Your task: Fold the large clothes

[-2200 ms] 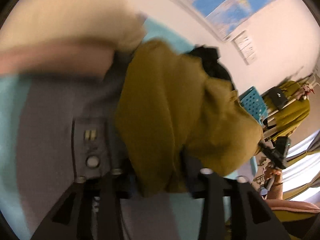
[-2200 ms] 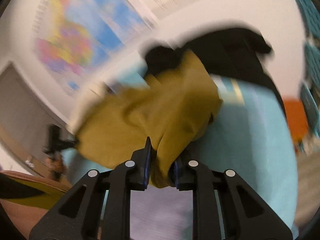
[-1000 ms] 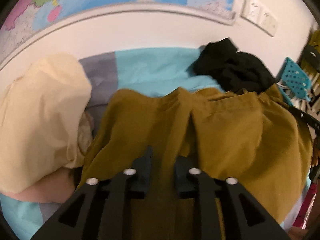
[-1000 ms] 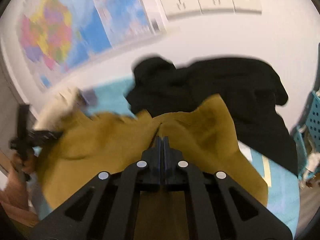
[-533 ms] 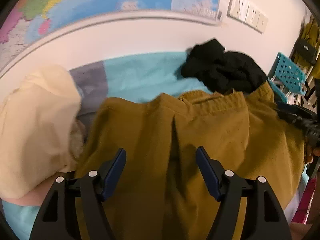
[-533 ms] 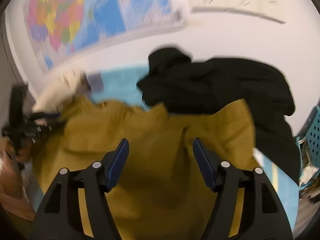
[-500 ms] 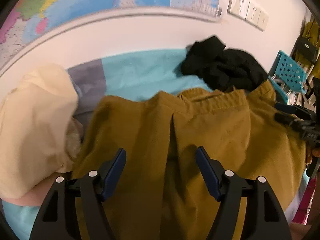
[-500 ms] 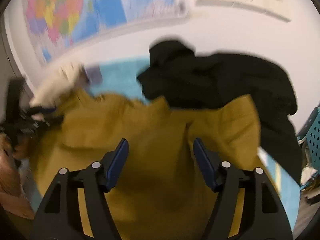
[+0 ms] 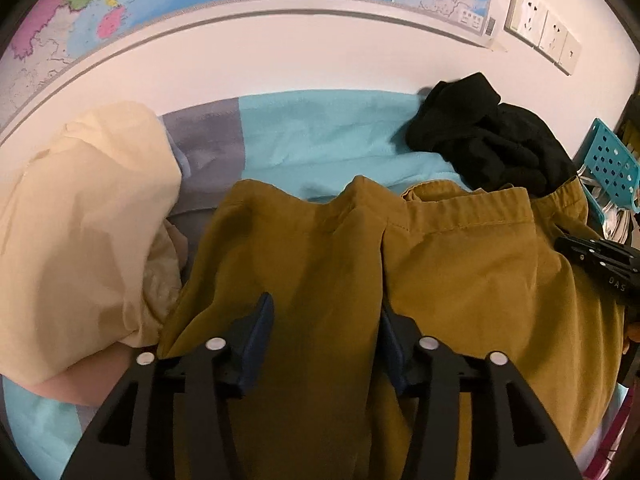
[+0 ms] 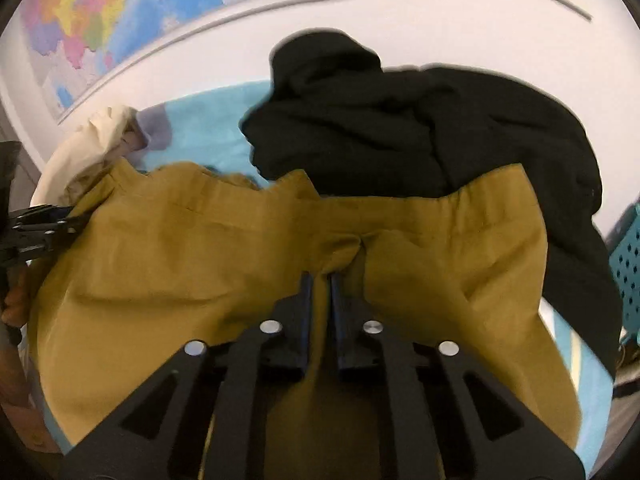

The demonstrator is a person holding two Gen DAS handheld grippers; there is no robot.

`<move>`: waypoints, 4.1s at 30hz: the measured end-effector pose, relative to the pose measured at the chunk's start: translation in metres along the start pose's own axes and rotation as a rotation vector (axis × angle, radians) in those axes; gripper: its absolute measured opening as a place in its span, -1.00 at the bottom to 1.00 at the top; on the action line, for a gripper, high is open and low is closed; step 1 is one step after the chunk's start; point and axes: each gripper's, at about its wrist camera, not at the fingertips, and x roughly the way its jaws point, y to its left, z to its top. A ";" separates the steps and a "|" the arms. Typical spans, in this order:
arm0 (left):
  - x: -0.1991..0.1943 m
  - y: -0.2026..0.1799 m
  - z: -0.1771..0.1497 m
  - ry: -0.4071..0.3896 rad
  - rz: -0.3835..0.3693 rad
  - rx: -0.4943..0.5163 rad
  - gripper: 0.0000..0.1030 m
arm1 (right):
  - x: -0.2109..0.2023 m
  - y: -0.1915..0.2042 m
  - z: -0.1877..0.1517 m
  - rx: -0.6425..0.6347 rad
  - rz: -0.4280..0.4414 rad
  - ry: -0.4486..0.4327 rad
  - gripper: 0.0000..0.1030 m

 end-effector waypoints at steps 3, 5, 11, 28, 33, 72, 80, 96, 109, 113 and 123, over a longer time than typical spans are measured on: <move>-0.010 0.001 -0.004 -0.037 0.023 0.011 0.14 | -0.023 -0.001 -0.003 0.026 0.009 -0.078 -0.29; -0.018 -0.002 -0.009 -0.056 0.033 0.032 0.17 | -0.041 0.003 -0.007 0.024 0.039 -0.119 -0.22; -0.035 -0.014 -0.025 -0.099 0.046 0.074 0.38 | -0.065 0.027 -0.022 -0.021 0.167 -0.144 0.09; -0.039 0.002 -0.055 -0.092 -0.057 0.024 0.48 | -0.049 0.020 -0.048 0.022 0.193 -0.110 0.11; -0.066 0.026 -0.080 -0.123 -0.124 0.013 0.48 | -0.096 0.002 -0.075 0.065 0.252 -0.190 0.11; -0.101 0.082 -0.198 -0.020 -0.228 -0.246 0.62 | -0.111 -0.009 -0.152 0.260 0.232 -0.190 0.21; -0.104 0.055 -0.190 -0.047 -0.372 -0.235 0.63 | -0.121 -0.004 -0.157 0.271 0.257 -0.195 0.35; -0.063 0.058 -0.157 -0.086 -0.565 -0.424 0.87 | -0.135 -0.015 -0.179 0.371 0.330 -0.204 0.39; -0.088 0.062 -0.155 -0.183 -0.576 -0.413 0.58 | -0.135 -0.022 -0.203 0.480 0.309 -0.139 0.46; -0.093 0.050 -0.151 -0.192 -0.523 -0.343 0.58 | -0.122 -0.017 -0.188 0.478 0.253 -0.156 0.52; -0.083 0.031 -0.150 -0.122 -0.377 -0.254 0.59 | -0.110 -0.011 -0.172 0.523 0.225 -0.207 0.68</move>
